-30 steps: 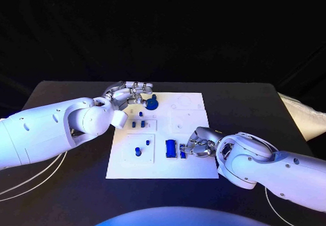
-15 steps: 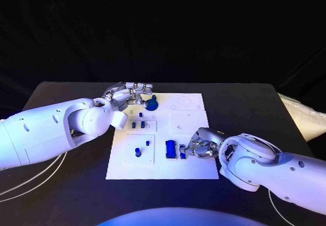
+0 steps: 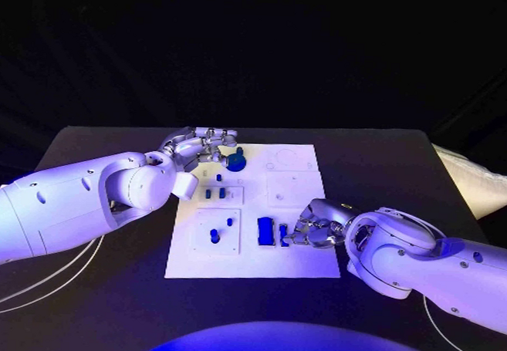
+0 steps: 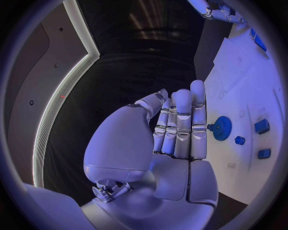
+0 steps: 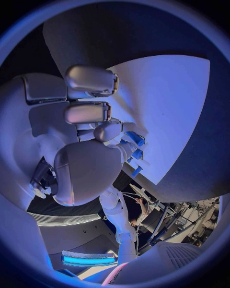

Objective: Assemble the parts on the task board

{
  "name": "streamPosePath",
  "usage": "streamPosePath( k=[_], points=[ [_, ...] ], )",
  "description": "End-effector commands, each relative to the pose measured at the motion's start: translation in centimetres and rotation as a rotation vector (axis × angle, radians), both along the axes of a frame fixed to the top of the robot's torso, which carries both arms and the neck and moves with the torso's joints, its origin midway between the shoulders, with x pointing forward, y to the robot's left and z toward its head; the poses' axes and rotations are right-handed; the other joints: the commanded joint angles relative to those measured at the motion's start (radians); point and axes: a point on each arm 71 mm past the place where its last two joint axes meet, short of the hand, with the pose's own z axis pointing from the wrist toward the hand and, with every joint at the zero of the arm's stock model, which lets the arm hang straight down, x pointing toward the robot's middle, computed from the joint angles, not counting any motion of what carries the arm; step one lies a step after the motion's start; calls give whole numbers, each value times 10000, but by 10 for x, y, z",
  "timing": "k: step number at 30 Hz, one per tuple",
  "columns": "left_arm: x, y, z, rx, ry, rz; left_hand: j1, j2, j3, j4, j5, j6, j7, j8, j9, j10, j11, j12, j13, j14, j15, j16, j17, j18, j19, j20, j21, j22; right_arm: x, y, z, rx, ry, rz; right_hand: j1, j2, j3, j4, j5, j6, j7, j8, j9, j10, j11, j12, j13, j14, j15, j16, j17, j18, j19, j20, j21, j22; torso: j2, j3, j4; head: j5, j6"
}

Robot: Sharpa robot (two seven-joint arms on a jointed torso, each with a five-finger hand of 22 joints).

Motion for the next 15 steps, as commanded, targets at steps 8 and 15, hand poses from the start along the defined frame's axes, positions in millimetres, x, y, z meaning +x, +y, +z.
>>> streamPosePath(
  k=[8, 15],
  points=[
    [-1, -2, 1, -80, -51, -205, 17, 85, -48, -23, 22, -80, 11, 48, -9, -81, 21, 51, 16, -63, 25, -43, -17, 118, 34, 49, -68, -17, -1, 2, -4, -122, 324, 392, 289, 55, -125, -109, -122, 27, 48, -63, 27, 6, 48, -31, 30, 639, -38, -8, 349, -94, 23, 4, -24, -2, -2, -17, 2, 8, -15],
    [-1, -2, 1, -80, -48, -213, 17, 85, -48, -23, 22, -80, 11, 48, -9, -81, 21, 51, 16, -63, 25, -43, -17, 118, 34, 49, -68, -17, 0, 4, -5, -172, 385, 425, 471, 110, -177, -229, -143, 27, 43, -70, 40, 10, 42, -28, 46, 641, -41, -6, 356, -97, 27, 3, -18, 15, 0, -13, 13, 20, -60]
  ],
)
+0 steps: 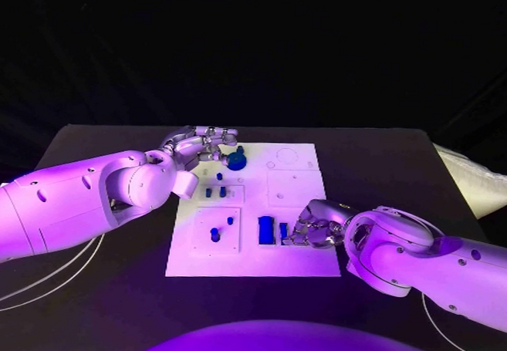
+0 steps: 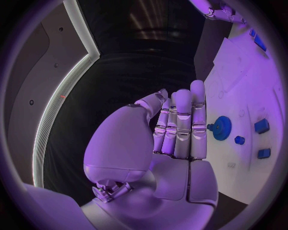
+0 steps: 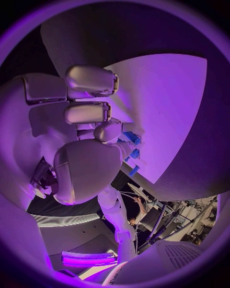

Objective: Assemble the parts on the task board

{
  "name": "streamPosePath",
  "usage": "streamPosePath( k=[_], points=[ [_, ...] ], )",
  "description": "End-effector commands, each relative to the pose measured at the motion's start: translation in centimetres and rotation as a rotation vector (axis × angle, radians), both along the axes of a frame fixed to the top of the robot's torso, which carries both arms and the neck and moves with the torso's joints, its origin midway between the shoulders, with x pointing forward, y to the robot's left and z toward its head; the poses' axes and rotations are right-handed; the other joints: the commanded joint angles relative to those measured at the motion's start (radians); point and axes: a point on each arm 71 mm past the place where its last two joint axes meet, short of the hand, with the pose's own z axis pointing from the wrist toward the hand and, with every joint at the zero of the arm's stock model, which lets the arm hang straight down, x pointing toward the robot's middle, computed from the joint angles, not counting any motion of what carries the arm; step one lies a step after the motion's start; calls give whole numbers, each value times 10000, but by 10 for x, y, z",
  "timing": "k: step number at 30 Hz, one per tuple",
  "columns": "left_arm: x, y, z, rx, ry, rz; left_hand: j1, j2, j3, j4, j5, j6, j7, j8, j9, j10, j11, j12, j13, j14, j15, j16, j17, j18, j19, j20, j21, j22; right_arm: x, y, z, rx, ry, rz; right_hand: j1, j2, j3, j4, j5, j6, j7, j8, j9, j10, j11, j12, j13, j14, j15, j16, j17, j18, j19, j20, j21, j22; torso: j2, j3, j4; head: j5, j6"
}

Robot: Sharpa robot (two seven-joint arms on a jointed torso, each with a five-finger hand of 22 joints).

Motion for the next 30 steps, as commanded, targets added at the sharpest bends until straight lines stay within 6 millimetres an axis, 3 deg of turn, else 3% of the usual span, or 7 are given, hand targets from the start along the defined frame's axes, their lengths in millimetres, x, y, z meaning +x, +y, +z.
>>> streamPosePath(
  k=[1, 13, 21, 25, 30],
  points=[
    [-1, -2, 1, -82, -60, -200, 17, 84, -49, -23, 22, -80, 11, 48, -9, -81, 21, 51, 16, -63, 25, -43, -9, 118, 34, 49, -68, -17, -1, 1, -2, -115, 154, 194, 141, 50, -10, -77, -53, 28, 42, -34, 11, 11, 41, -27, 21, 641, -42, -3, 362, -99, 30, 3, -13, 24, -3, -3, 6, 3, -19],
    [-1, -2, 1, -77, -59, -193, 17, 84, -49, -23, 22, -80, 11, 48, -9, -81, 21, 51, 16, -63, 25, -43, -9, 118, 34, 49, -68, -17, 6, -4, -4, -102, -55, -172, 70, 323, -127, 18, 31, 50, 47, -45, 28, 42, 44, 4, 62, 648, -41, 14, 389, -106, 46, 2, 7, 63, 0, 5, 4, 14, -13],
    [0, -2, 1, -75, -63, -186, 17, 84, -49, -23, 22, -80, 11, 48, -9, -81, 21, 51, 16, -63, 25, -43, -9, 118, 34, 49, -68, -17, 8, -5, -1, 390, -261, -303, 35, 343, -225, 57, 144, -10, 65, -87, 22, -32, 58, -176, -50, 633, -32, -38, 316, -95, 25, 2, -23, 12, -17, 8, -10, 23, -4],
    [0, -1, 0, -63, -72, -150, 17, 84, -49, -23, 22, -80, 11, 48, -9, -81, 21, 51, 16, -63, 25, -43, -9, 118, 34, 49, -68, -17, 13, -8, 3, 1323, -345, -341, 171, 270, -358, -16, 467, -465, 225, -378, -81, -250, 175, -611, -319, 602, 43, -132, 194, -88, -11, 29, -67, -51, -37, 1, -21, 15, 42],
    [1, -1, -1, -53, -99, -81, 17, 84, -49, -23, 22, -80, 11, 48, -9, -81, 21, 51, 16, -63, 25, -43, -9, 118, 34, 49, -68, -17, 34, -19, 14, 3300, -338, -819, 502, 301, -423, -203, 601, -862, 429, -711, -203, -702, 353, -1504, -901, 474, 199, -524, -326, 24, -275, 164, -443, -665, -117, -21, -43, -19, 132]
  ],
)
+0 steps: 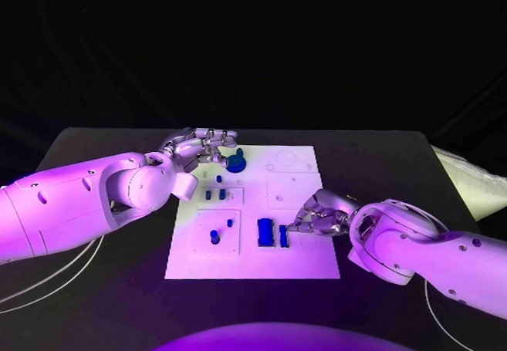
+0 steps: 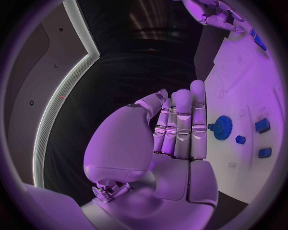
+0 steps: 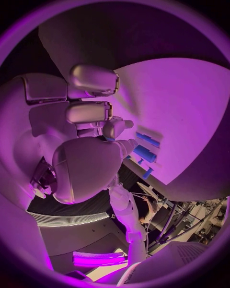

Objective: Assemble the parts on the task board

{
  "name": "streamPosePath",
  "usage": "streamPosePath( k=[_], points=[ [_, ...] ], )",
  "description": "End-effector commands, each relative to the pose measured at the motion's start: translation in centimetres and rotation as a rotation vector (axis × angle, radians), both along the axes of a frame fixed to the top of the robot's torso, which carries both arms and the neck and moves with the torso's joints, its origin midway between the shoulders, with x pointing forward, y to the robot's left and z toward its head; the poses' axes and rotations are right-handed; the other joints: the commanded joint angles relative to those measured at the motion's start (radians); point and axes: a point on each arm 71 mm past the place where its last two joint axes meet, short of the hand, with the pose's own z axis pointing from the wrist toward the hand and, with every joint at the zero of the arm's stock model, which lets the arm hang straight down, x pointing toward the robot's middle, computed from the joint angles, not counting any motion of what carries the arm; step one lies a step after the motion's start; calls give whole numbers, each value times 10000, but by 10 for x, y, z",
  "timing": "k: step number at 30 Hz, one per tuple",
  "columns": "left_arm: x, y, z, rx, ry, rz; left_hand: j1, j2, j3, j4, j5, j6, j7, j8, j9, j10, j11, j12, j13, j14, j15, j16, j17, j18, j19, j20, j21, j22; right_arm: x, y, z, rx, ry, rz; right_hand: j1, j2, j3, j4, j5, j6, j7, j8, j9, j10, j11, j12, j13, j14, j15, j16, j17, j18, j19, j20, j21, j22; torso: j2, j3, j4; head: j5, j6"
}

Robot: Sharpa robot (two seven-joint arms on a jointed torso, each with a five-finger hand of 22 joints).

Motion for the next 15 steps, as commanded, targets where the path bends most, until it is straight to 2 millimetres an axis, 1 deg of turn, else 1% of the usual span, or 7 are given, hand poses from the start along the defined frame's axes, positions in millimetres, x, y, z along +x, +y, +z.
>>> streamPosePath(
  k=[1, 3, 6, 9, 10, 14, 15],
  points=[
    [0, -2, 0, -77, -114, -94, 17, 85, -48, -23, 22, -80, 11, 48, -9, -81, 21, 51, 16, -63, 24, -43, -11, 118, 34, 49, -68, -10, 14, -4, 11, 2651, -22, -295, 255, 73, -11, -121, 72, -121, 45, -121, -37, -317, 51, -618, -408, 430, 106, -320, -410, 60, -229, 54, -327, -503, -95, -29, -25, -15, 51],
    [0, -1, -3, -79, -111, -41, -19, 82, -76, -14, 19, -107, 23, 68, -11, -120, 34, 84, 14, -96, 39, -52, -30, 113, 25, 57, -101, -28, 25, -11, 15, 3618, 60, -628, 499, 164, 38, -279, 5, -209, 98, -224, -70, -794, 110, -1598, -1080, 235, 154, -915, -1141, 213, -586, 112, -881, -1346, -171, -56, -41, -42, 106],
    [0, 1, -7, -118, -88, 98, -133, 53, -175, 40, 20, -179, 55, 103, -17, -223, 68, 139, -1, -501, 107, -281, -158, 99, -235, 108, -331, -139, 44, -22, 20, 5083, 148, -1243, 941, 322, 248, -566, -82, -396, 201, -369, -114, -1812, 183, -3648, -2519, -229, 214, -2322, -2746, 558, -1428, 173, -2285, -3362, -303, -110, -68, -59, 180],
    [3, 5, -11, -134, -77, 334, -198, 26, -300, 82, 19, -276, 111, 150, -25, -421, 153, 135, -60, -1129, 211, -791, -457, 88, -729, 200, -787, -389, 62, -33, 20, 6304, 250, -1846, 1211, 385, 495, -748, -62, -732, 373, -602, -209, -2354, 351, -4661, -3372, -1132, 357, -4997, -5495, 915, -2494, 299, -4311, -5864, -441, -170, -91, -67, 307],
    [4, 6, -12, -120, -79, 430, -229, 38, -331, 113, 20, -290, 131, 171, -24, -489, 193, 108, -93, -1313, 245, -976, -565, 81, -877, 234, -933, -477, 68, -36, 20, 6630, 247, -2001, 1263, 397, 597, -771, -15, -848, 449, -692, -265, -2494, 426, -5065, -3744, -1427, 422, -5890, -6305, 916, -2598, 359, -4650, -6083, -487, -184, -97, -62, 348],
    [10, 13, -20, 20, -126, 908, -199, 74, -341, 148, 24, -439, 198, 232, -44, -710, 328, -176, -381, -2081, 456, -2414, -1361, 78, -1674, 396, -1790, -1045, 91, -46, 16, 7833, 255, -2550, 1319, 295, 1081, -807, 22, -1056, 747, -923, -548, -2703, 770, -6897, -5741, -1973, 767, -8066, -7478, 925, -2949, 696, -6417, -7226, -666, -214, -127, -20, 663],
    [12, 15, -23, 86, -186, 1100, -181, 103, -323, 171, 20, -504, 258, 254, -62, -698, 364, -332, -542, -2132, 506, -3122, -1750, 73, -1947, 493, -2144, -1316, 99, -49, 13, 8279, 264, -2694, 1321, 257, 1277, -821, -16, -1088, 912, -955, -654, -2857, 883, -7505, -6461, -2290, 968, -8929, -7923, 912, -3147, 838, -7120, -7676, -746, -234, -137, -24, 731]
  ],
)
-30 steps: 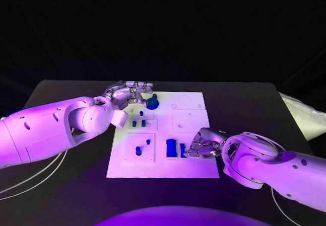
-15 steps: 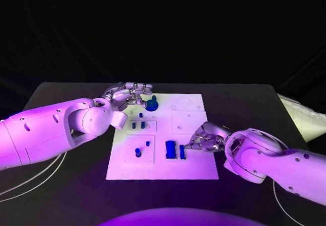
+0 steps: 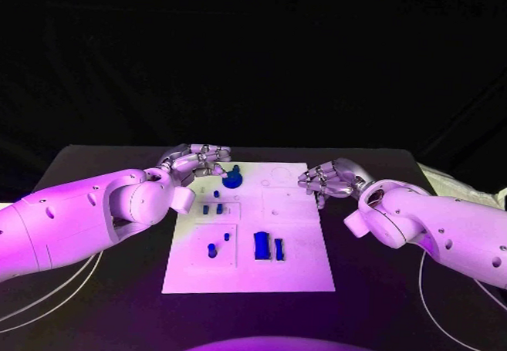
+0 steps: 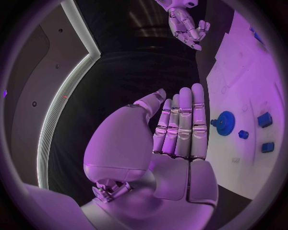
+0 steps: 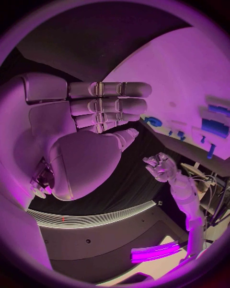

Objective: Assemble the parts on the task board

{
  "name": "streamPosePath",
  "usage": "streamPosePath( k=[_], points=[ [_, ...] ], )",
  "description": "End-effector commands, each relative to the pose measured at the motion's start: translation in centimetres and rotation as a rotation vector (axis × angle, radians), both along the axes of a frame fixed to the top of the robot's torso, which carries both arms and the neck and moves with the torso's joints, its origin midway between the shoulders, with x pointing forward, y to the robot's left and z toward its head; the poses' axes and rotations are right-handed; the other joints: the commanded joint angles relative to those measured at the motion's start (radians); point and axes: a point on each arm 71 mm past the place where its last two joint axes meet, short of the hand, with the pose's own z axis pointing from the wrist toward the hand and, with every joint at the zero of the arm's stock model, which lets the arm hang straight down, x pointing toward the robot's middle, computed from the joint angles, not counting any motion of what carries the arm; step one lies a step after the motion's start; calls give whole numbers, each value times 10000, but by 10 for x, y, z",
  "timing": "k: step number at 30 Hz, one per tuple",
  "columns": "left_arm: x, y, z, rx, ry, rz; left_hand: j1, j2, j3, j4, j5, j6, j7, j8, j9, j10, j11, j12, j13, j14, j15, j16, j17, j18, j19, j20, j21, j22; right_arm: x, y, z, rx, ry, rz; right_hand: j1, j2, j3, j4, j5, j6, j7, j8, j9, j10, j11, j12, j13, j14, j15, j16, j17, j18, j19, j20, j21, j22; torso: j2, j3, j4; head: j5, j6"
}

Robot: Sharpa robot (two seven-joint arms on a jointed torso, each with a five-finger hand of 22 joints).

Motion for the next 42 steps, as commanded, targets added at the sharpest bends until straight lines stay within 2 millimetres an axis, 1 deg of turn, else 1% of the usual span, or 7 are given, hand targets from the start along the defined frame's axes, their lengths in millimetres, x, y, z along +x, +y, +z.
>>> streamPosePath(
  k=[1, 16, 17, 21, 28, 29, 42],
  points=[
    [5, 5, -3, -33, -382, 576, -34, 56, -37, 51, 33, -96, -16, 88, -19, -51, 53, -232, -217, -246, 130, -1005, -533, 57, -393, 137, -486, -360, 15, -4, 2, 2967, -81, -442, 21, -147, 242, -40, -79, -69, 220, -86, -179, -186, 294, -898, -1076, -539, 306, -1318, -695, 63, -344, 209, -1082, -686, -274, -69, -41, 2, 286],
    [15, 12, -22, 142, -709, 2038, 12, 68, -96, 178, 102, -212, 48, -352, -46, -3, 372, -1905, -547, -534, 901, -5565, -2585, 132, -1932, 1085, -3088, -3002, 46, -4, -9, 4702, -83, -831, -767, -146, 1119, -1301, -423, -223, 338, -83, -1519, 53, 709, -2085, -4856, -1275, 1016, -5043, -4039, 78, -472, 1101, -4985, -3229, -633, -29, -34, 268, 783],
    [14, 9, -24, 243, -324, 1467, -4028, 778, -1214, 334, -283, -3079, -602, -692, -699, -3008, -175, -2374, -1160, -3381, 447, -6198, -2883, -512, -4381, 289, -3376, -4449, 46, -7, -11, 3795, -38, -1128, -4607, -287, 535, -1147, -976, -3029, -259, -731, -1912, -3205, 255, -2918, -5106, -4733, 688, -5869, -4421, -533, -3713, 459, -5488, -3869, -572, -58, -45, 207, 718],
    [12, 7, -23, 287, -380, 1531, -4920, 778, -1495, 334, -319, -3707, -713, -826, -699, -3640, -250, -2510, -1160, -3952, 358, -6423, -3662, -511, -4873, 131, -4150, -4843, 44, -5, -10, 3853, -95, -1201, -5559, -287, 425, -1147, -1141, -3628, -390, -731, -2044, -3918, 156, -2918, -5951, -5495, -74, -5869, -4588, -534, -4401, 313, -5667, -3869, -580, -35, -6, 188, 800],
    [1, -3, -16, 608, -802, 1991, -7103, 778, -2117, 334, -1070, -5252, -1048, -1648, -699, -5255, -531, -2778, -1160, -5468, 111, -6789, -3662, -732, -6179, -302, -4150, -5649, 31, 5, -4, 4231, -470, -1751, -7658, -287, 111, -1147, -1463, -5123, -712, -731, -2948, -5667, -89, -2918, -5951, -7352, -74, -5869, -4831, -808, -6134, -39, -5976, -3869, -637, 132, 271, 50, 1378],
    [-1, -5, -14, 676, -894, 2085, -7365, 778, -2188, 334, -1070, -5441, -1089, -1648, -699, -5450, -564, -2804, -1160, -5651, -598, -6836, -3662, -732, -6333, -356, -4150, -5745, 28, 7, -3, 4301, -540, -1869, -7910, -287, 73, -1147, -1502, -5302, -753, -731, -2948, -5874, -791, -2918, -5951, -7575, -74, -5869, -5536, -807, -6342, -81, -6011, -3869, -646, 158, 314, 29, 1468],
    [-36, -28, 9, 1517, -2146, 3227, -9893, 778, -2913, 334, -1070, -7232, -2025, -1648, -699, -7318, -1337, -3548, -1160, -7407, -598, -7858, -3662, -1708, -7846, -1541, -4150, -6678, -19, 32, 16, 4904, -1221, -3504, -10323, -287, -783, -1147, -2383, -7014, -1644, -731, -2948, -7885, -791, -2918, -5951, -9707, -74, -5869, -5536, -1776, -8327, -1046, -6849, -3869, -681, 258, 480, -54, 1815]
  ],
)
